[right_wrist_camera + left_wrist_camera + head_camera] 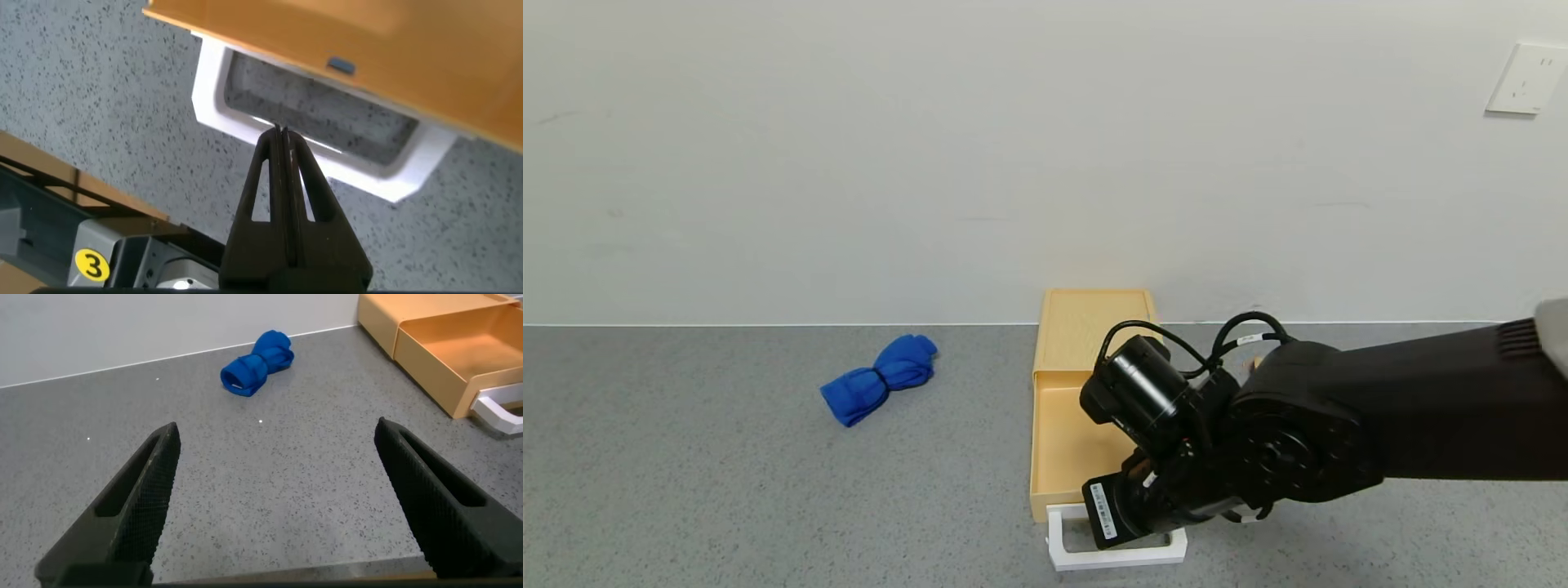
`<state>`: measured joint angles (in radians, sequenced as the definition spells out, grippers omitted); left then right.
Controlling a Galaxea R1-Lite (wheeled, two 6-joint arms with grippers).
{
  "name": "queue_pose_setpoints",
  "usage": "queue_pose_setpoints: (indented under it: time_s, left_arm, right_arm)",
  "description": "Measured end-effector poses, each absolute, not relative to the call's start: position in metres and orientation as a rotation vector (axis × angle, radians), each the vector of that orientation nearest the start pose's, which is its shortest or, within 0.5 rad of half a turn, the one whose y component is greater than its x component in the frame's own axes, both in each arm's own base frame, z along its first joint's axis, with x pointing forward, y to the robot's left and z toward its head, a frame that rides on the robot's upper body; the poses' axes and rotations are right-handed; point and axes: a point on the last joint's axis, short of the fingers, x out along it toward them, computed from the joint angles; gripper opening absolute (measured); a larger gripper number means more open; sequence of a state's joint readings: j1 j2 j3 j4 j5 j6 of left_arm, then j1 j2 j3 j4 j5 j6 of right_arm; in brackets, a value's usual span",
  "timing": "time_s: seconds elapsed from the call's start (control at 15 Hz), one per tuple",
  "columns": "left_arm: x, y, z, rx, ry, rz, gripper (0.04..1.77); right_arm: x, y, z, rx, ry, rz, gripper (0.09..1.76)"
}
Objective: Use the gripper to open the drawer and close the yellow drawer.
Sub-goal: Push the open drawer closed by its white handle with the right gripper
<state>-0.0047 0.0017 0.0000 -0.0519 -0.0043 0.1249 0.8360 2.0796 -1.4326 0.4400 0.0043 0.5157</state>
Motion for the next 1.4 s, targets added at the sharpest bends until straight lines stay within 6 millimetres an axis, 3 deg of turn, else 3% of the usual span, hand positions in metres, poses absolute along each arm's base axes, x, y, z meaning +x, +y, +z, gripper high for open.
queue_pose_setpoints:
  time_s: [0.4, 1.4]
  left_arm:
    - [-0.023, 0.000, 0.081, 0.125, -0.050, -0.006, 1.72]
    - [-0.023, 0.000, 0.081, 0.125, -0.051, -0.006, 1.72]
  right_arm:
    - [0.262, 0.302, 0.107, -0.026, 1.184, 0.470, 0.12]
    - [0.278, 0.315, 0.094, -0.048, 1.138, 0.422, 0.12]
